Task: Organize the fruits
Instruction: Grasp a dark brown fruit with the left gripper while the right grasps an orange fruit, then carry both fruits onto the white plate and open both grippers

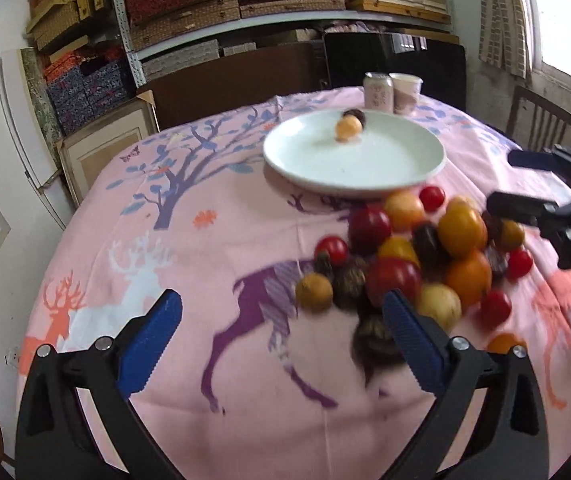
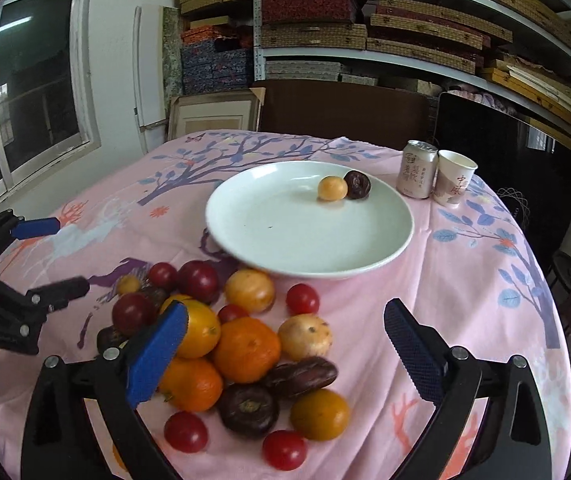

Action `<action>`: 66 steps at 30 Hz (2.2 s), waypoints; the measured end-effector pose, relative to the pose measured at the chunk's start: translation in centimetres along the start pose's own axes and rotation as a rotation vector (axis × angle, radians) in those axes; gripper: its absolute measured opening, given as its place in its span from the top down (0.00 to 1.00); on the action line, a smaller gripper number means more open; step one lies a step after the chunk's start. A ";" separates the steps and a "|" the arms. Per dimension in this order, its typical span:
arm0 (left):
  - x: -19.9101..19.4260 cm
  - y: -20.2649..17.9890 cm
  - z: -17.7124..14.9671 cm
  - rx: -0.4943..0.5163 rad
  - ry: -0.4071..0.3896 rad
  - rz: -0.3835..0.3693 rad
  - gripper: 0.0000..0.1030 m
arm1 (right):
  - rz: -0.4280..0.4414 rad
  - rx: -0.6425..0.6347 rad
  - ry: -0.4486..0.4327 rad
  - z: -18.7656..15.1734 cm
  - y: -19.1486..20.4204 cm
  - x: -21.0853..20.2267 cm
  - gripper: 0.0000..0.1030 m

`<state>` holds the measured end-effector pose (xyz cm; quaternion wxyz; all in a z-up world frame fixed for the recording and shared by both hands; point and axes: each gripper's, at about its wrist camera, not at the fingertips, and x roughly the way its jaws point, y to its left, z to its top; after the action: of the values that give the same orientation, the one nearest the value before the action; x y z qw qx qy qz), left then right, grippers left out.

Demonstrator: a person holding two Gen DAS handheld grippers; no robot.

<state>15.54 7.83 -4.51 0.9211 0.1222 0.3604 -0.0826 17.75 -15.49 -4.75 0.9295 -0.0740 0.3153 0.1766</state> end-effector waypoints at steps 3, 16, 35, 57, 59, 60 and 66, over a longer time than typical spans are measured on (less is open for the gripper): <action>0.9 -0.8 -2.7 0.040 0.062 0.000 0.04 | -0.020 -0.044 -0.020 -0.2 1.7 0.9 0.04; 2.6 -1.5 -2.4 0.093 0.101 -0.092 0.04 | -0.033 -0.064 0.013 -0.6 2.4 3.2 0.04; 4.2 -5.8 -0.7 0.204 0.103 -0.231 0.55 | 0.064 -0.034 0.026 -0.8 2.2 2.9 0.34; -1.5 -1.6 1.2 0.029 -0.029 -0.144 0.56 | -0.032 0.207 -0.196 0.2 -2.9 -1.2 0.62; -1.1 -1.5 3.1 -0.019 -0.039 -0.151 0.56 | -0.004 0.223 -0.190 1.0 -3.4 -1.1 0.62; -0.7 -1.7 4.2 -0.022 -0.036 -0.143 0.56 | 0.002 0.218 -0.187 1.4 -3.5 -0.9 0.62; 3.1 -4.2 10.1 0.019 -0.103 -0.050 0.56 | 0.002 0.152 -0.103 3.7 -4.5 3.3 0.62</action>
<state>23.31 0.76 -0.09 0.9348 0.1174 0.3147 -0.1154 23.97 -17.83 -3.73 0.9472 0.0063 0.2798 0.1564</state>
